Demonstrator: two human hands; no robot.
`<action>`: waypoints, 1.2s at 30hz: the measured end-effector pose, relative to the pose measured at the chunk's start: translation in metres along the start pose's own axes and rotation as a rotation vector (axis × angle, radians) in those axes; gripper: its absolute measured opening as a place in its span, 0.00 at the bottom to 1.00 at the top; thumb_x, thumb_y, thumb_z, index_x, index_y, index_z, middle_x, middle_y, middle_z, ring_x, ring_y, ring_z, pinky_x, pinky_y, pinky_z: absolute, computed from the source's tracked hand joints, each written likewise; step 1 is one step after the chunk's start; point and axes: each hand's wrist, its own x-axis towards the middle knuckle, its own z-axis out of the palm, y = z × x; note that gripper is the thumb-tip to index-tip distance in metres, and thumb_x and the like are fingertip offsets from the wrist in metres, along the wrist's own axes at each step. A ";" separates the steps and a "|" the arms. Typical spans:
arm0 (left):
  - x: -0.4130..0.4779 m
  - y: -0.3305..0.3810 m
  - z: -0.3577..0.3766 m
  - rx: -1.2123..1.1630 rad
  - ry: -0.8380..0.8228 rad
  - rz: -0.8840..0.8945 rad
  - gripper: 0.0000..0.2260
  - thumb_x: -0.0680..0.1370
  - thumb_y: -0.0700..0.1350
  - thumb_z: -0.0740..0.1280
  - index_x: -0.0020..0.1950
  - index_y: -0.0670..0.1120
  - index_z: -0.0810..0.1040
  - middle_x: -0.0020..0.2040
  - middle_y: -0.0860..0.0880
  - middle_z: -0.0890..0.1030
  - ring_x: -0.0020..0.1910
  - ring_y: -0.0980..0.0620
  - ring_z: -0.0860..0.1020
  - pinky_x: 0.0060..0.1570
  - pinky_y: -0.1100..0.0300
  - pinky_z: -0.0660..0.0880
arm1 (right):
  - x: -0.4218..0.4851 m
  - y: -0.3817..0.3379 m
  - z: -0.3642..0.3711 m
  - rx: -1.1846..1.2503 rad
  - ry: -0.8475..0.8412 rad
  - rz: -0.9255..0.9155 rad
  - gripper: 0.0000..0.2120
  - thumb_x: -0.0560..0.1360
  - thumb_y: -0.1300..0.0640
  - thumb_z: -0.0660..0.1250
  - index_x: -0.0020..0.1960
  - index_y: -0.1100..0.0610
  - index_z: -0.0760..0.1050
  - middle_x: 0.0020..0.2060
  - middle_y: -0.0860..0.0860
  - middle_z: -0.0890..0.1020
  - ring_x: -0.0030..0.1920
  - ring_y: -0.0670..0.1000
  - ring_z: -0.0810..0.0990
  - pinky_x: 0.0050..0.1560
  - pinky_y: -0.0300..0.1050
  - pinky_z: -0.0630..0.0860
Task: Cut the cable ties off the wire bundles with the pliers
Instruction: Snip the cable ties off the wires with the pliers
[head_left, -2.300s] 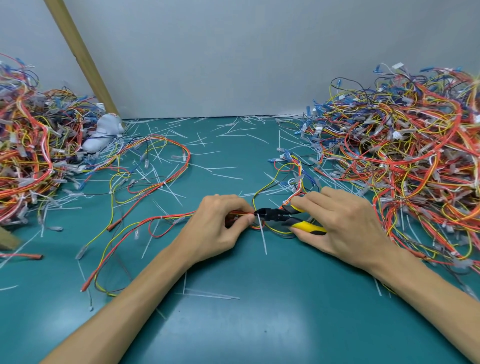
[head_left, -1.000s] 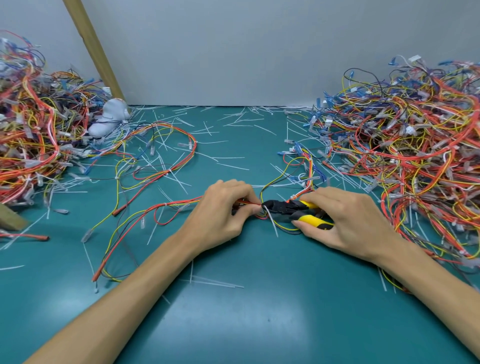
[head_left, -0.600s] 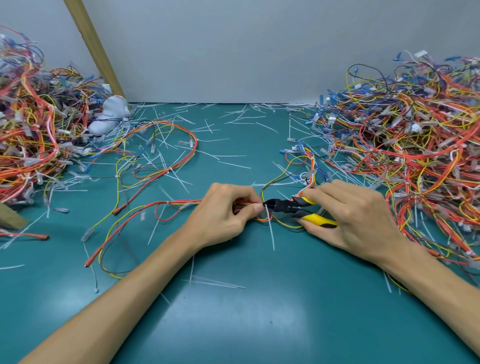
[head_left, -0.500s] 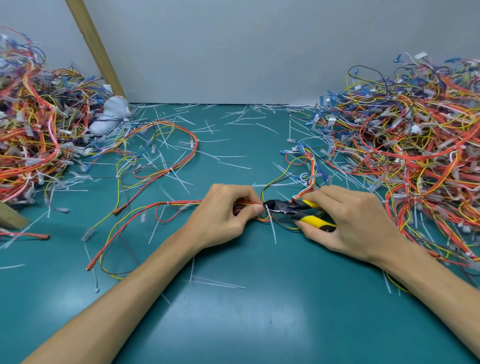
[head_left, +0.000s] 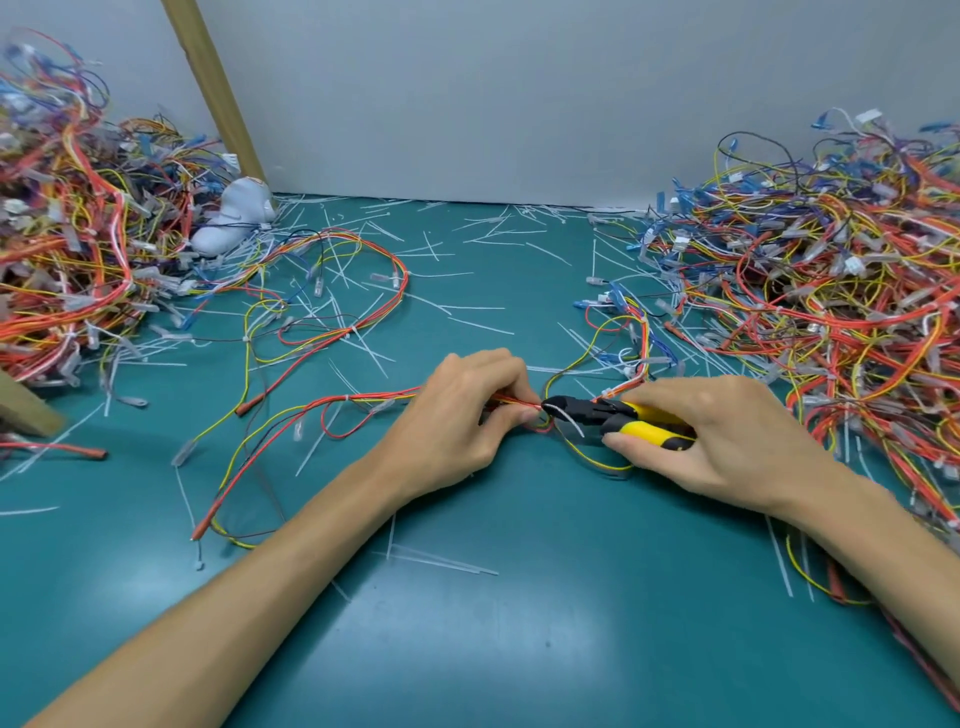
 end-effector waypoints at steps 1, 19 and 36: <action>0.001 -0.001 0.001 0.033 0.015 0.006 0.06 0.76 0.42 0.70 0.42 0.50 0.75 0.39 0.59 0.74 0.38 0.63 0.67 0.42 0.64 0.62 | 0.002 0.001 -0.003 0.022 -0.043 0.035 0.20 0.73 0.32 0.58 0.46 0.45 0.80 0.32 0.45 0.81 0.33 0.48 0.77 0.32 0.47 0.73; -0.001 -0.007 0.001 0.015 0.061 -0.045 0.05 0.75 0.50 0.68 0.42 0.50 0.78 0.38 0.57 0.82 0.37 0.60 0.74 0.46 0.63 0.66 | 0.029 -0.007 -0.017 0.105 -0.440 0.173 0.32 0.70 0.25 0.51 0.42 0.52 0.77 0.32 0.50 0.78 0.34 0.48 0.76 0.42 0.53 0.75; 0.002 -0.007 -0.005 -0.081 -0.023 -0.108 0.04 0.79 0.47 0.67 0.46 0.50 0.80 0.40 0.57 0.82 0.41 0.60 0.75 0.43 0.70 0.67 | 0.042 0.000 -0.015 0.336 -0.504 0.221 0.27 0.74 0.31 0.54 0.37 0.51 0.77 0.30 0.49 0.81 0.29 0.47 0.80 0.32 0.37 0.72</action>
